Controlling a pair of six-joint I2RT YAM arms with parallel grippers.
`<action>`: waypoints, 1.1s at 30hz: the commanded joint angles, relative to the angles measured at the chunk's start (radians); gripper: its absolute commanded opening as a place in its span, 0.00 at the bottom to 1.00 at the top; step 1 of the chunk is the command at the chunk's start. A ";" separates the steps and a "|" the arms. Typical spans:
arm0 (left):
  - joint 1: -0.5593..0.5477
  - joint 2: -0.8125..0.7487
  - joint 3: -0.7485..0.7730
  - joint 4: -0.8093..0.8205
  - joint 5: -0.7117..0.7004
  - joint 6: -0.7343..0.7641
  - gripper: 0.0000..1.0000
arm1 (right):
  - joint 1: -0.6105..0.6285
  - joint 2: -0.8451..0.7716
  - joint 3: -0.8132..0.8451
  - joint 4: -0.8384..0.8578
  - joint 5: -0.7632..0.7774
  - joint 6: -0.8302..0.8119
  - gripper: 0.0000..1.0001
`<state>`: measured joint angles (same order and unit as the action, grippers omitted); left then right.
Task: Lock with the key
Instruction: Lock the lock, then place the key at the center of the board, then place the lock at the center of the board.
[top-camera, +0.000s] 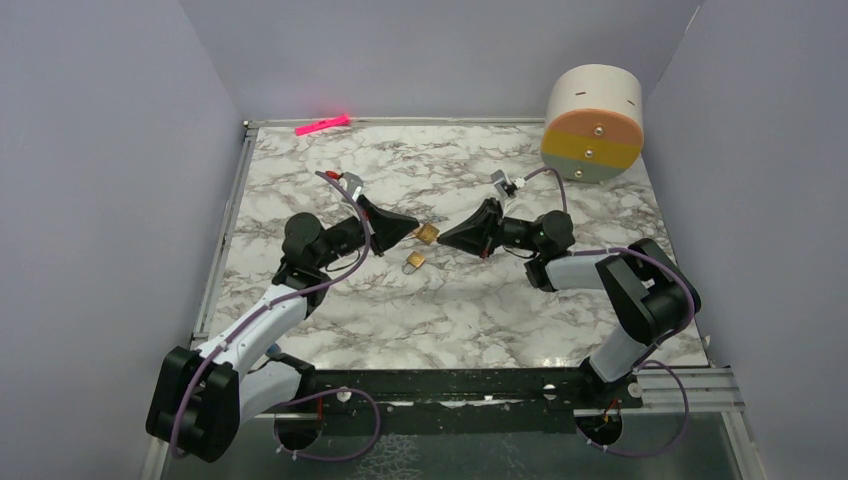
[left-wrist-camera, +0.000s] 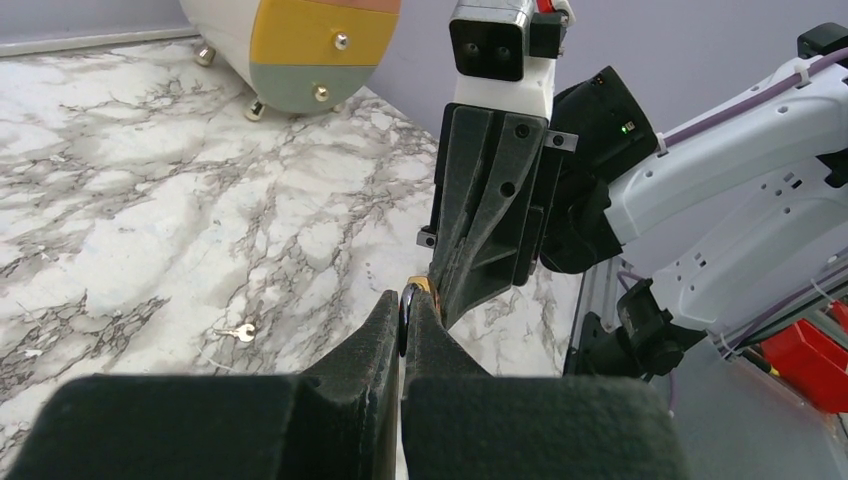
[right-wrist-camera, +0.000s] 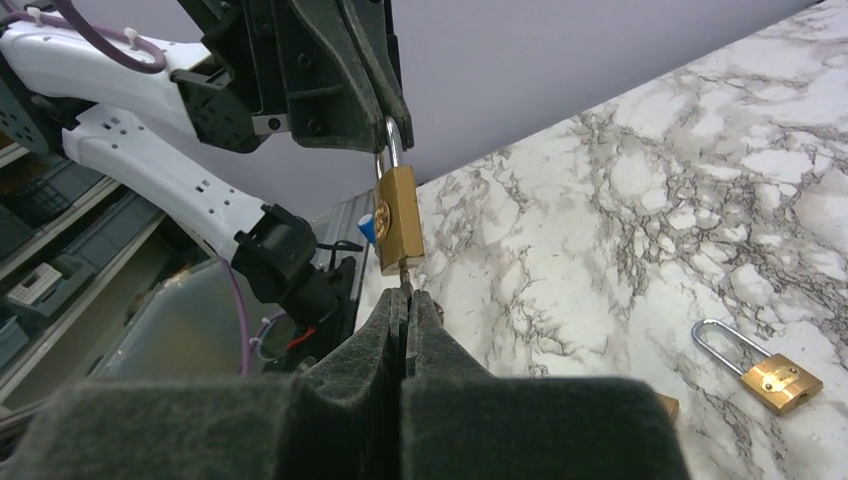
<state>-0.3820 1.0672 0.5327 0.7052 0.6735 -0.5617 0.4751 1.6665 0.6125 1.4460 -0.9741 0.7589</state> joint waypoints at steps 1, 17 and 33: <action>0.045 -0.041 0.025 0.060 -0.041 0.003 0.00 | -0.004 0.001 -0.043 0.039 -0.031 -0.009 0.01; 0.138 -0.076 0.050 0.026 0.007 0.007 0.00 | -0.004 0.022 -0.129 0.103 -0.028 0.007 0.01; 0.147 -0.061 -0.019 -0.055 -0.069 -0.010 0.00 | -0.004 0.004 -0.167 -0.002 0.064 -0.031 0.01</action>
<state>-0.2390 1.0130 0.5430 0.6571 0.6575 -0.5648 0.4759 1.6882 0.4465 1.4498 -0.9688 0.7551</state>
